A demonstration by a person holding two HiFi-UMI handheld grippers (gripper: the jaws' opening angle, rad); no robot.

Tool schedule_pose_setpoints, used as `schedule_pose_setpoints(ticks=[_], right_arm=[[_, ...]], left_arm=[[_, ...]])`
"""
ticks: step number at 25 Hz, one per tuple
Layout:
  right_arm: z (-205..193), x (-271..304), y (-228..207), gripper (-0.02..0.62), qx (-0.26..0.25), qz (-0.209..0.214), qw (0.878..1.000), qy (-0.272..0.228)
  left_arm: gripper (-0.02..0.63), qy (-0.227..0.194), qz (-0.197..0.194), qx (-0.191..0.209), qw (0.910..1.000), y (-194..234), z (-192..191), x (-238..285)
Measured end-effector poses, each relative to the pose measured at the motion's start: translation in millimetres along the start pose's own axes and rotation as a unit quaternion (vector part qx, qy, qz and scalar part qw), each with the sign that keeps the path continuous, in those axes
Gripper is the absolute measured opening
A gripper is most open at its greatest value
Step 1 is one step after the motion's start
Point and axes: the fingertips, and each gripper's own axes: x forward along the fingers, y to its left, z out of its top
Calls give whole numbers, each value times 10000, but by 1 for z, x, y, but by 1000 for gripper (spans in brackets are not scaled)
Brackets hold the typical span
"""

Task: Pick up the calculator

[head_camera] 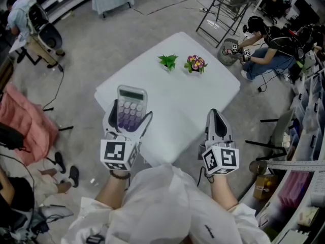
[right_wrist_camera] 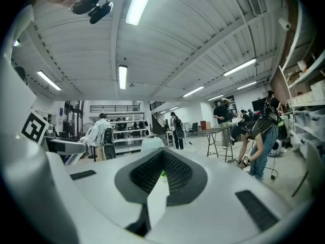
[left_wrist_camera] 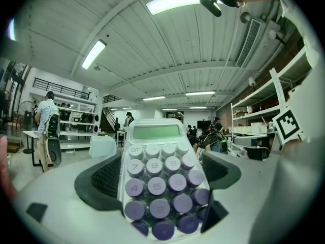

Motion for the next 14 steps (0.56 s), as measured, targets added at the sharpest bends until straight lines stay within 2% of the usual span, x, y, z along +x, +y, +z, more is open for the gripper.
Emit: schedule_pose_setpoints(ticks=[14], right_arm=[[-1,2,-3,17,84,1,9999,70]], left_arm=[[499,61,-52,-25,10000,-6,-1,7]])
